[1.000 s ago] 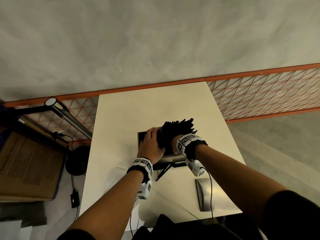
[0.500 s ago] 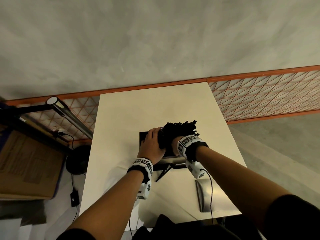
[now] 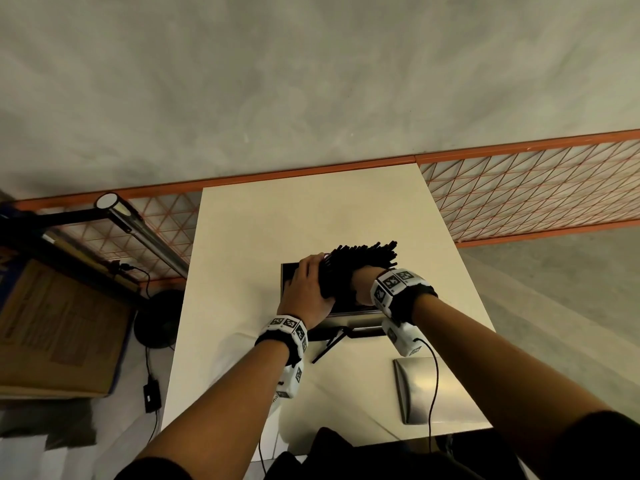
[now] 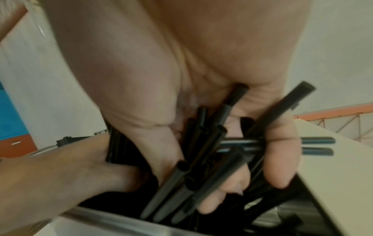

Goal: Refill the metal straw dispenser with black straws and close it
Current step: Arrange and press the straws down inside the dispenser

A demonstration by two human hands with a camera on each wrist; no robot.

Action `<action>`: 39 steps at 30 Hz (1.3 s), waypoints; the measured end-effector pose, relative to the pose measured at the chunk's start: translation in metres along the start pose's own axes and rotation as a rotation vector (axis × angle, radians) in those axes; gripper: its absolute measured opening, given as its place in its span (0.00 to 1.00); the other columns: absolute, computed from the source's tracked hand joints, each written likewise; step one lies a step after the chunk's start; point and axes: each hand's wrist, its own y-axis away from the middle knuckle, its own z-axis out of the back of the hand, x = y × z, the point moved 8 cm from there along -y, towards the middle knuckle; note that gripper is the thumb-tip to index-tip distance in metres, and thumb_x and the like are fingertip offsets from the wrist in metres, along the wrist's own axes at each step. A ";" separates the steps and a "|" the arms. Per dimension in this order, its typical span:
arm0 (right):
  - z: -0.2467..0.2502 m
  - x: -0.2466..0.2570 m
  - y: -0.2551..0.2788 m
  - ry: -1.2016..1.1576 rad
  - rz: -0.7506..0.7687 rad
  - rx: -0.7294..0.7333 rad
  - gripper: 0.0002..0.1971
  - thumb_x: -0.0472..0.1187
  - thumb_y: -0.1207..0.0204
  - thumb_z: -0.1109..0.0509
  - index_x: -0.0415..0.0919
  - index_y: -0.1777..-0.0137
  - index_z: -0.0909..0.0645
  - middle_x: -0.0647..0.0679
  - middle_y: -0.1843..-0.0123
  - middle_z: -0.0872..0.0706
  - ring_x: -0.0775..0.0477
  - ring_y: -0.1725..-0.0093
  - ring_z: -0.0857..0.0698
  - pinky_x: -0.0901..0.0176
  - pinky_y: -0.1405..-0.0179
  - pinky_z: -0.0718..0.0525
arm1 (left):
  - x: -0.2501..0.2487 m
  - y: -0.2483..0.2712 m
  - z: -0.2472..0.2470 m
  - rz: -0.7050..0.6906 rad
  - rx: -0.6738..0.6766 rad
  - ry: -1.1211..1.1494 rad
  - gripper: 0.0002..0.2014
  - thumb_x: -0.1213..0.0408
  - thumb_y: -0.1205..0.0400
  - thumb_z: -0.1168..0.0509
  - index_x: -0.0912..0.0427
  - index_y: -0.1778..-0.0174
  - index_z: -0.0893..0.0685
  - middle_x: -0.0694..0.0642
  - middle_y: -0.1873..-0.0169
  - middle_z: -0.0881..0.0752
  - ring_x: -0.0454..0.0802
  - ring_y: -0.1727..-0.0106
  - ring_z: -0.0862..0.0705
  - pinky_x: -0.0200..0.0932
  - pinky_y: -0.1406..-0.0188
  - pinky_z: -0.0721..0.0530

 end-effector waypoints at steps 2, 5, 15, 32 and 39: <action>0.000 -0.002 0.003 -0.033 0.040 -0.022 0.18 0.41 0.18 0.37 0.41 0.29 0.21 0.40 0.35 0.15 0.38 0.34 0.17 0.49 0.37 0.19 | 0.000 0.001 0.000 -0.012 0.016 0.019 0.45 0.55 0.24 0.25 0.44 0.14 0.42 0.47 0.17 0.37 0.57 0.20 0.27 0.61 0.26 0.24; 0.003 -0.010 0.010 -0.093 0.021 -0.030 0.13 0.40 0.23 0.32 0.40 0.40 0.16 0.41 0.46 0.11 0.38 0.44 0.13 0.49 0.46 0.14 | -0.001 0.003 -0.002 -0.054 0.039 0.037 0.47 0.54 0.25 0.24 0.44 0.13 0.44 0.47 0.16 0.39 0.55 0.18 0.30 0.66 0.25 0.24; 0.028 -0.021 0.031 -0.164 -0.076 -0.007 0.13 0.42 0.20 0.30 0.38 0.39 0.17 0.42 0.51 0.09 0.46 0.60 0.16 0.54 0.51 0.15 | -0.014 0.007 -0.010 -0.181 0.069 -0.004 0.60 0.32 0.33 0.25 0.51 0.10 0.47 0.49 0.14 0.40 0.52 0.15 0.35 0.59 0.17 0.31; 0.051 -0.001 0.049 -0.173 0.169 -0.183 0.07 0.39 0.28 0.28 0.40 0.51 0.14 0.46 0.58 0.12 0.45 0.60 0.15 0.55 0.57 0.17 | -0.019 0.000 -0.011 -0.125 -0.082 0.057 0.53 0.44 0.30 0.19 0.54 0.14 0.40 0.54 0.20 0.30 0.55 0.19 0.29 0.59 0.20 0.26; 0.056 -0.031 0.068 -0.389 0.166 -0.504 0.19 0.30 0.26 0.30 0.43 0.35 0.15 0.45 0.43 0.10 0.44 0.42 0.15 0.72 0.48 0.31 | -0.021 -0.003 -0.012 -0.173 -0.068 0.078 0.46 0.58 0.27 0.19 0.53 0.15 0.37 0.52 0.22 0.28 0.55 0.21 0.29 0.57 0.20 0.25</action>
